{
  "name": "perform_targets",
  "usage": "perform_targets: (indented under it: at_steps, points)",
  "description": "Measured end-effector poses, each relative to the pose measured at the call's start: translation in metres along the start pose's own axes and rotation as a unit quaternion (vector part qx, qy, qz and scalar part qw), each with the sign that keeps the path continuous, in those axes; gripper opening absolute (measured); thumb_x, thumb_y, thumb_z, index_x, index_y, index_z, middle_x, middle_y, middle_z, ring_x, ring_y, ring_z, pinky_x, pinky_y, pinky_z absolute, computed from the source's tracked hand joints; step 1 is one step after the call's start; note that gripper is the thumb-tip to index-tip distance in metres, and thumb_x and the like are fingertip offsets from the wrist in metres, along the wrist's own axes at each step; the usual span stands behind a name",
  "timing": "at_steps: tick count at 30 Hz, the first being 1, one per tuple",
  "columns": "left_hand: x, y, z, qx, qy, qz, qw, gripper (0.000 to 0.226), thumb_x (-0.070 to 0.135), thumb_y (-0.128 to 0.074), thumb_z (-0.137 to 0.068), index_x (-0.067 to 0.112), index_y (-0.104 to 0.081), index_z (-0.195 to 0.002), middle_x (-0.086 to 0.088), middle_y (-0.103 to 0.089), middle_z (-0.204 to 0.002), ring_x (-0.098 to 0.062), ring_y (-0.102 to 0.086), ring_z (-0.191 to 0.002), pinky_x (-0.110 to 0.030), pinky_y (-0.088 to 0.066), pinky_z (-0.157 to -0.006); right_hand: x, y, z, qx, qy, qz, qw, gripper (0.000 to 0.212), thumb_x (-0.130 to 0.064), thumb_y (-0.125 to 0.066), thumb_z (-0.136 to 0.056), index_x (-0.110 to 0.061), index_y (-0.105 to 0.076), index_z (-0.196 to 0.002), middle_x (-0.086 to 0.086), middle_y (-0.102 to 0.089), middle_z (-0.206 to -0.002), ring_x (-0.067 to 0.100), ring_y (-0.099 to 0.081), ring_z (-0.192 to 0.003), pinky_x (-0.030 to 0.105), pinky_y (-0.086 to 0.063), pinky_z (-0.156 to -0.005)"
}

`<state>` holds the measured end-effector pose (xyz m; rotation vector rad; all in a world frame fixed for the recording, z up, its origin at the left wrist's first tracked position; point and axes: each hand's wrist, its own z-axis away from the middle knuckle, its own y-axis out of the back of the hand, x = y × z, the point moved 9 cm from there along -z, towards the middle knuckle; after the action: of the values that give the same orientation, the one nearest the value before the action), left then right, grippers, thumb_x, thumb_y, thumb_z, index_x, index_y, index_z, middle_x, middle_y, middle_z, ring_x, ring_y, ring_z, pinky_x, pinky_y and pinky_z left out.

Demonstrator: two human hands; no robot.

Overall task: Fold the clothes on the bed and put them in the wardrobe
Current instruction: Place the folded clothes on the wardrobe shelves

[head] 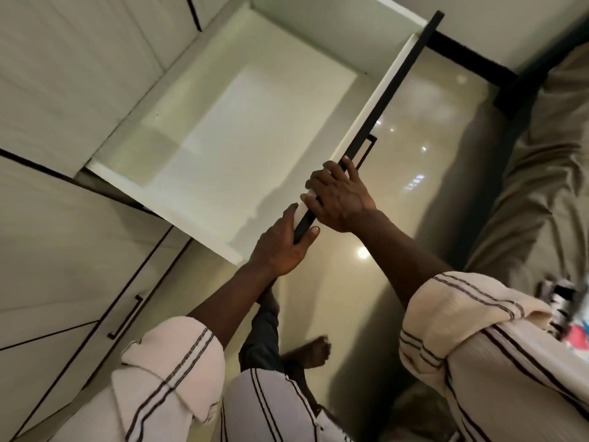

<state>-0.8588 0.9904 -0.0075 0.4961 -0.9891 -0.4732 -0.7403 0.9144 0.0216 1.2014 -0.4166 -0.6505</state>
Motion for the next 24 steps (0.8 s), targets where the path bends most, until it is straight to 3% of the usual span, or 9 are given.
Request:
perform_targets:
  at_steps: [5, 9, 11, 14, 16, 19, 22, 24]
  points:
    - [0.032, -0.047, 0.02, -0.001, -0.041, 0.013, 0.999, 0.083, 0.068, -0.046, -0.098, 0.033, -0.007, -0.162, -0.012, -0.056, -0.148, -0.036, -0.062, -0.123, -0.047, -0.05, -0.099, 0.03, -0.019, 0.048, -0.001, -0.023, 0.003, 1.0, 0.061, -0.057, -0.015, -0.105, -0.027, -0.05, -0.145, -0.005, -0.046, -0.152, 0.022, -0.019, -0.153, 0.054, 0.001, -0.127]
    - [0.053, -0.062, 0.022, 0.028, -0.066, 0.006, 0.997, 0.07, 0.055, -0.05, -0.102, 0.026, -0.022, -0.16, -0.011, -0.059, -0.142, -0.032, -0.062, -0.121, -0.033, -0.043, -0.087, 0.042, -0.023, 0.071, -0.017, -0.053, -0.021, 0.998, 0.06, -0.057, -0.016, -0.107, -0.028, -0.04, -0.153, -0.005, -0.031, -0.164, 0.022, -0.002, -0.159, 0.054, -0.001, -0.127]
    - [0.052, -0.059, 0.014, 0.021, -0.073, 0.005, 0.997, 0.063, 0.049, -0.053, -0.103, 0.022, -0.029, -0.155, -0.011, -0.061, -0.137, -0.032, -0.065, -0.117, -0.034, -0.046, -0.083, 0.035, -0.022, 0.066, -0.039, -0.072, -0.047, 0.996, 0.062, -0.057, -0.018, -0.107, -0.026, -0.034, -0.158, -0.003, -0.022, -0.169, 0.022, 0.008, -0.159, 0.053, -0.006, -0.127]
    - [0.05, -0.058, 0.022, 0.007, -0.086, -0.059, 0.994, 0.068, 0.046, -0.056, -0.103, 0.016, -0.027, -0.157, -0.011, -0.05, -0.151, -0.03, -0.055, -0.133, -0.038, -0.05, -0.096, 0.018, -0.022, 0.08, -0.011, -0.103, -0.138, 0.985, 0.064, -0.057, -0.025, -0.107, -0.026, -0.021, -0.163, 0.0, -0.012, -0.173, 0.023, 0.012, -0.159, 0.053, -0.01, -0.128]
    - [0.064, -0.053, 0.038, 0.031, -0.138, -0.149, 0.979, 0.081, 0.054, -0.051, -0.1, 0.016, -0.017, -0.163, -0.01, -0.031, -0.166, -0.027, -0.036, -0.15, -0.05, -0.045, -0.112, 0.018, -0.01, 0.113, 0.108, -0.148, -0.289, 0.94, 0.067, -0.056, -0.034, -0.107, -0.028, -0.015, -0.165, 0.001, -0.01, -0.173, 0.023, 0.004, -0.16, 0.049, -0.011, -0.129]
    - [0.107, -0.042, 0.069, 0.086, -0.217, -0.152, 0.96, 0.087, 0.065, -0.038, -0.099, 0.018, -0.008, -0.165, -0.007, -0.016, -0.172, -0.023, -0.019, -0.158, -0.048, -0.03, -0.123, 0.036, -0.003, 0.201, 0.296, -0.247, -0.47, 0.794, 0.067, -0.047, -0.048, -0.107, -0.026, -0.019, -0.163, 0.0, -0.023, -0.168, 0.019, -0.02, -0.156, 0.041, -0.022, -0.127]
    - [0.179, -0.072, 0.098, 0.047, -0.32, -0.136, 0.936, 0.084, 0.064, -0.041, -0.101, 0.02, -0.011, -0.165, -0.006, -0.019, -0.172, -0.021, -0.018, -0.158, -0.044, -0.025, -0.125, 0.069, -0.05, 0.307, 0.313, -0.401, -0.545, 0.667, 0.062, -0.053, -0.047, -0.105, -0.034, -0.023, -0.159, 0.0, -0.033, -0.16, 0.018, -0.04, -0.144, 0.039, -0.037, -0.118]
    - [0.211, -0.09, 0.103, 0.014, -0.358, -0.142, 0.923, 0.081, 0.062, -0.044, -0.1, 0.02, -0.016, -0.164, -0.007, -0.025, -0.169, -0.022, -0.024, -0.156, -0.044, -0.028, -0.124, 0.085, -0.076, 0.352, 0.304, -0.452, -0.566, 0.619, 0.058, -0.056, -0.048, -0.102, -0.033, -0.033, -0.153, 0.004, -0.046, -0.148, 0.018, -0.054, -0.129, 0.039, -0.045, -0.111]
